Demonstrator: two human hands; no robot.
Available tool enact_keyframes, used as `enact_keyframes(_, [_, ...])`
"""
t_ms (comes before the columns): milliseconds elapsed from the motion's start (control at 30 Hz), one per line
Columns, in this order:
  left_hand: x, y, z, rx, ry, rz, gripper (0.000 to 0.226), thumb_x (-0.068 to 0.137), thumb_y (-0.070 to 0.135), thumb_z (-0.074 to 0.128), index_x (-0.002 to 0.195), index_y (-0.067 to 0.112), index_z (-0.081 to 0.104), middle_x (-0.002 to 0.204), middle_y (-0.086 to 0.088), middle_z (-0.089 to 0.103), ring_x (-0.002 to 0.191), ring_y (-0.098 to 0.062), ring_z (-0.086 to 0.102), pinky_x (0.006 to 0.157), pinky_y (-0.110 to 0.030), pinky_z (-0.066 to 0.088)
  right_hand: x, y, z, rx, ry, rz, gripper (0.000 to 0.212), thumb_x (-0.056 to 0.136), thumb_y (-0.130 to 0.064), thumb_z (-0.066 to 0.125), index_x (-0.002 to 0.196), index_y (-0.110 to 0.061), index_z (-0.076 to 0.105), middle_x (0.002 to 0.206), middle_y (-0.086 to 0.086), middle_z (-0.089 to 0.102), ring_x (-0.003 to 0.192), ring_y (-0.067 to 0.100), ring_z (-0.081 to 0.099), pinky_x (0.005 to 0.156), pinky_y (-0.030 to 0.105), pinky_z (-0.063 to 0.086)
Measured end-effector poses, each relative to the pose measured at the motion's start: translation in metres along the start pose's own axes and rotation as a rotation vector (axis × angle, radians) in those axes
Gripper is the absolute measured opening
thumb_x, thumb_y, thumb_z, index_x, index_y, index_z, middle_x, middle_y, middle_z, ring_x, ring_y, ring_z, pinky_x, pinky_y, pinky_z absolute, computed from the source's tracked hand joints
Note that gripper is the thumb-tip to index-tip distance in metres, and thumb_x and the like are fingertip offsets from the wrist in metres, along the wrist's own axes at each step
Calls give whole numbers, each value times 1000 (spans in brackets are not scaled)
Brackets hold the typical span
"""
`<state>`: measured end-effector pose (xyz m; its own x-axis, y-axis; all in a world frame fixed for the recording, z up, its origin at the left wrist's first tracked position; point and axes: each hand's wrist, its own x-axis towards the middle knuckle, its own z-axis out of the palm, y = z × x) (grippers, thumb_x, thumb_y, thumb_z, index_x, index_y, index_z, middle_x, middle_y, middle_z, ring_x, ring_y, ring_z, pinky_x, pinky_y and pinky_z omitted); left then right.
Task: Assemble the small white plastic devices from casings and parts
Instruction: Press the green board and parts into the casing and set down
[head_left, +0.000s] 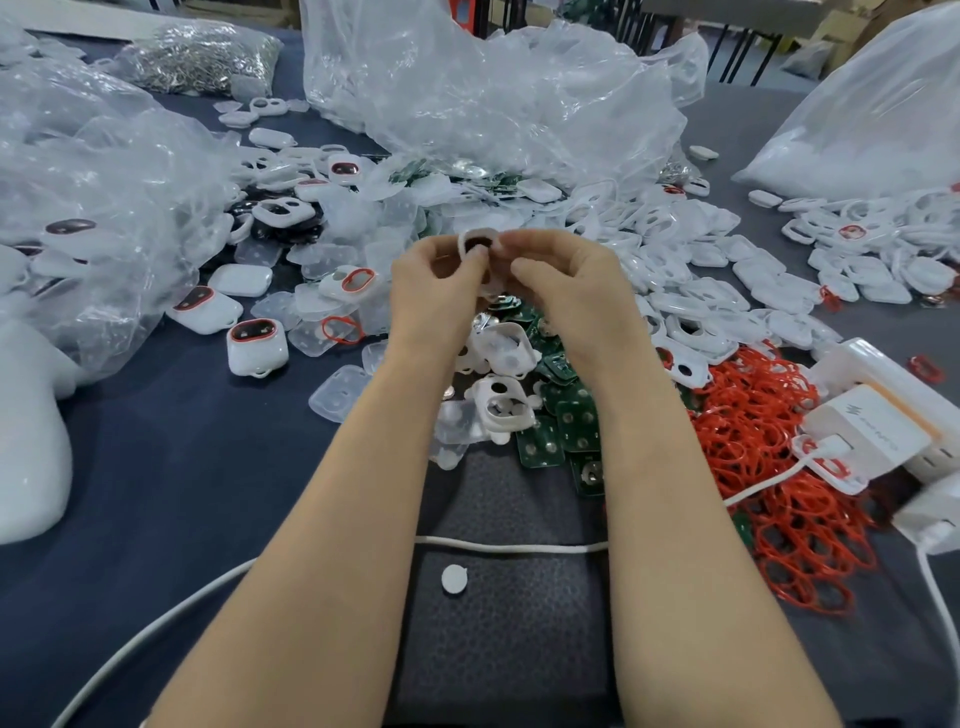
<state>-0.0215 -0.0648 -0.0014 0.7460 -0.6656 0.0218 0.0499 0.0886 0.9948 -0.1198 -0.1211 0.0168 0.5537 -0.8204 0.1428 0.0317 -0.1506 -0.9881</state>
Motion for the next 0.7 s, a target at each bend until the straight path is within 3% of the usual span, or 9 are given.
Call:
enact_keyframes(67, [5, 1, -7, 2, 95, -6, 6, 92, 12, 61, 95, 16, 57, 89, -3, 64, 90, -22, 66, 84, -37, 57, -3, -5, -2, -24, -9, 24, 14, 90, 1, 56, 96, -8, 65, 84, 4, 70, 72, 7, 67, 73, 20, 56])
enact_keyframes(133, [9, 2, -15, 17, 195, 24, 15, 92, 13, 61, 86, 24, 53, 86, 0, 63, 84, -18, 65, 84, -39, 57, -7, -9, -4, -357, -81, 32, 9, 86, -16, 68, 93, -15, 64, 81, -4, 67, 64, -1, 60, 63, 14, 50])
enact_keyframes(233, [11, 6, -21, -25, 269, 66, 22, 93, 13, 59, 80, 29, 50, 77, 6, 61, 67, -6, 59, 69, -28, 55, -9, -9, -5, -935, -321, 181, 45, 78, -39, 75, 115, -19, 58, 94, -7, 57, 86, 8, 57, 70, 22, 42])
enact_keyframes(300, [11, 8, -21, -104, 282, 37, 21, 94, 12, 58, 81, 28, 51, 78, 8, 60, 66, -3, 57, 62, -21, 51, -9, -5, 0, -1096, -329, 202, 55, 78, -39, 76, 123, -18, 53, 104, -3, 55, 95, 15, 53, 77, 27, 41])
enact_keyframes(433, [11, 11, -21, -346, 215, -120, 5, 94, 11, 58, 92, 15, 57, 91, -4, 65, 71, -9, 58, 58, -17, 50, -6, 8, 17, -1036, -142, 11, 43, 86, -27, 69, 124, -14, 53, 119, 7, 58, 107, 21, 55, 89, 30, 44])
enact_keyframes(567, [6, 15, -22, -586, 165, -254, 23, 93, 11, 59, 115, 4, 59, 84, -6, 67, 64, -9, 61, 53, -15, 50, -4, 8, 18, -928, -44, -76, 34, 87, -24, 66, 119, -18, 56, 119, 8, 49, 106, 21, 52, 87, 27, 40])
enact_keyframes(633, [6, 16, -23, -630, 164, -255, 9, 95, 11, 57, 104, 10, 55, 88, -8, 67, 68, -12, 65, 55, -17, 52, -7, -1, 15, -888, -100, -71, 21, 84, -27, 68, 104, -20, 64, 106, 2, 54, 94, 15, 54, 76, 21, 41])
enact_keyframes(700, [5, 17, -21, -631, 163, -231, 7, 97, 9, 52, 94, 15, 49, 90, -9, 66, 75, -14, 67, 55, -17, 53, -12, -10, 15, -905, -291, -32, 10, 82, -28, 72, 89, -23, 66, 83, -8, 56, 74, 8, 54, 56, 13, 40])
